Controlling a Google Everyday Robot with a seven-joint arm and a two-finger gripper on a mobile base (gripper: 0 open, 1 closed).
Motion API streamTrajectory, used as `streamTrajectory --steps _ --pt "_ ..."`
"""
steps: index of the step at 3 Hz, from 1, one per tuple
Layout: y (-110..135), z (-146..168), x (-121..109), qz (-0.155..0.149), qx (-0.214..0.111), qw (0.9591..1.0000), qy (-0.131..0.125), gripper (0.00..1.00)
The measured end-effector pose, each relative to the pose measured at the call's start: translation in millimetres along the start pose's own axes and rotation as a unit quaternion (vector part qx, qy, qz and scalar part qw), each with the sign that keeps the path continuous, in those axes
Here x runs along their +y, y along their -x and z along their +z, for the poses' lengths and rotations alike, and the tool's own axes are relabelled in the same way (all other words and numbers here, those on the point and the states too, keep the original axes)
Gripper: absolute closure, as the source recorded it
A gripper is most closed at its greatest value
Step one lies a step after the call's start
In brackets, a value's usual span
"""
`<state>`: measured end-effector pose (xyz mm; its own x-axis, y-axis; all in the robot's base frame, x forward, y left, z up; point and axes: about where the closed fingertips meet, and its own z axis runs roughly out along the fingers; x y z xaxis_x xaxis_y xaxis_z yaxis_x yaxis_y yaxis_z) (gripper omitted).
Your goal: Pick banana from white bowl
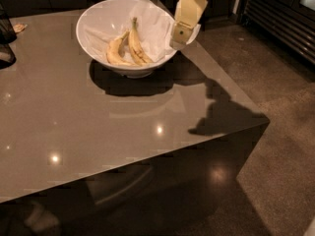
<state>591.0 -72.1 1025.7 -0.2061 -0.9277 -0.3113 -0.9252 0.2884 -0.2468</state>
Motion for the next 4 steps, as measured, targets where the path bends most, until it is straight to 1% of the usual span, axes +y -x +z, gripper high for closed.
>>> streamTrajectory --steps 1,2,3,4 --pt "9 13 -8 0.013 -0.018 0.9996 0.018 0.00" --pt "40 37 -29 0.018 -0.031 0.9987 0.037 0.00" --pt "78 65 -52 0.026 -0.051 0.9972 0.047 0.01" --pt "98 91 -65 0.040 -0.063 0.9956 0.057 0.20"
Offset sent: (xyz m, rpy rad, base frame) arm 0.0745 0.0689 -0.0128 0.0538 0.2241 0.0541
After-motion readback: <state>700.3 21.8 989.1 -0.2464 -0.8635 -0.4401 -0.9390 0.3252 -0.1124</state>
